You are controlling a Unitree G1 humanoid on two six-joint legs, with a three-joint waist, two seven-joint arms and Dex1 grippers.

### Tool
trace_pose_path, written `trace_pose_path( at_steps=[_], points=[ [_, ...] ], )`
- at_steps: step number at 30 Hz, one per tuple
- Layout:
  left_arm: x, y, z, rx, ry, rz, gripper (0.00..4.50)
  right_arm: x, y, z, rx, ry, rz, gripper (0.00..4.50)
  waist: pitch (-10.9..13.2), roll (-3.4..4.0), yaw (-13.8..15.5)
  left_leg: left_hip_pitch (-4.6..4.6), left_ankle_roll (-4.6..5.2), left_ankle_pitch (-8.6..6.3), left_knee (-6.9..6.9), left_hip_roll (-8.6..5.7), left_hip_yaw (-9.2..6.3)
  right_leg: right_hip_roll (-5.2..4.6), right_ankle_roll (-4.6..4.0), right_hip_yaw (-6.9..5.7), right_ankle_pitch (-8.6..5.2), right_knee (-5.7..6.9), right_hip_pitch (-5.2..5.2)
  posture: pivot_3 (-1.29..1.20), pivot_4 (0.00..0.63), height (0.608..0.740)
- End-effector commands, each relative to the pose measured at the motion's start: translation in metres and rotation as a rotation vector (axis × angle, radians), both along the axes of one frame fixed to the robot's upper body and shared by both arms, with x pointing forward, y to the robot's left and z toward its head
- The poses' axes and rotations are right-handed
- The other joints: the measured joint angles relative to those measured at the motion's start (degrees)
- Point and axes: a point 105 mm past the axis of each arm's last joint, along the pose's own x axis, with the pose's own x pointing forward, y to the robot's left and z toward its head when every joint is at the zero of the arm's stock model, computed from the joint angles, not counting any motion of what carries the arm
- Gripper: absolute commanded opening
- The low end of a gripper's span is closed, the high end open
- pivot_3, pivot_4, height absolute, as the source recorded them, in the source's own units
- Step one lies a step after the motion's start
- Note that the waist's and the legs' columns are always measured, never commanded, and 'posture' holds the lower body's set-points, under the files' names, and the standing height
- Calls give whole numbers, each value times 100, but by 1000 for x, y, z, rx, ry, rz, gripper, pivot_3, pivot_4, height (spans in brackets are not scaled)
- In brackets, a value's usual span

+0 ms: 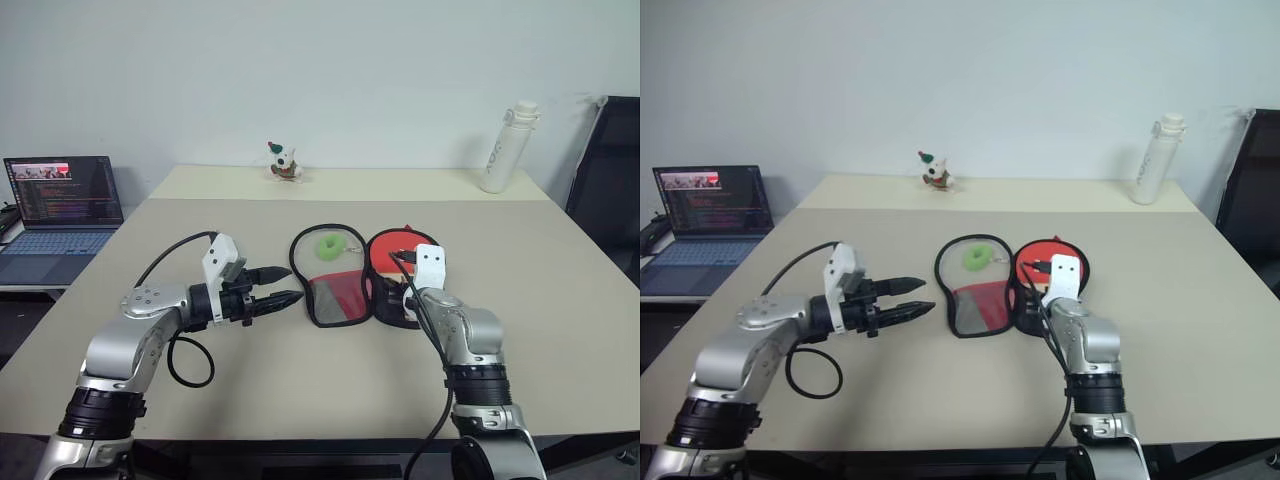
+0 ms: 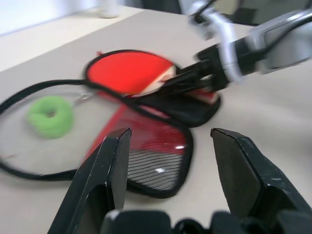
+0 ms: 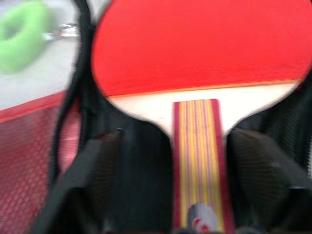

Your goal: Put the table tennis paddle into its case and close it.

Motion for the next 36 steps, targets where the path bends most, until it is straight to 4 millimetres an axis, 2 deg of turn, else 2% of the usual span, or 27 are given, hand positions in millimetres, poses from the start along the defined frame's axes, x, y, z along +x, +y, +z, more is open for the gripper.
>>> trace_pose_path(
  at_steps=[1,6,7,9,12,15,22,28,32,36],
  points=[
    [6,5,5,-2,-38,38,2848,-10,-2,38,-1,-124,119,4019,0,0,6,-1,0,0,-1,0,0,0,0,-1,0,-2,0,0,150,740],
    [23,20,-16,62,5,134,2848,-37,-9,68,-22,-156,374,4019,0,-1,12,0,8,-5,-1,2,-3,1,0,-5,0,-1,1,0,150,740],
    [26,21,-19,69,9,147,2664,-43,-12,70,-40,-145,419,4050,0,-1,15,0,10,-6,1,2,-3,1,0,-5,0,-2,2,0,150,740],
    [35,21,-26,81,25,167,2263,-56,-19,78,-14,-132,510,4058,0,-2,20,0,17,-10,2,1,-4,1,0,-7,0,-2,4,0,150,740],
    [46,22,-35,106,46,197,1211,-67,-22,87,15,-120,592,4058,1,-4,26,0,19,-10,2,1,-8,1,0,-11,0,-2,5,0,150,740],
    [62,22,-47,145,69,238,85,-86,-22,104,50,-136,716,4058,1,-5,27,-1,19,-10,5,-1,-7,1,0,-9,0,-2,5,0,150,740],
    [82,11,-64,175,106,244,20,-95,-27,112,10,-150,763,4058,3,-8,30,-5,20,-11,6,-2,-10,1,0,-12,0,-5,4,0,150,740],
    [90,-16,-69,98,140,170,20,-97,-33,113,-48,-182,760,4058,4,-10,32,-13,20,-11,12,-4,-12,1,0,-18,0,-5,2,0,150,740],
    [96,-32,-56,38,131,126,20,-98,-45,107,-137,-188,758,4058,5,-12,33,-24,19,-10,18,-7,-19,1,1,-23,0,-7,-1,0,150,740],
    [105,-44,-32,23,84,106,20,-97,-70,101,-196,-152,723,4058,9,-18,35,-32,20,-11,26,-11,-26,2,2,-28,0,-8,-2,0,150,740]
  ],
)
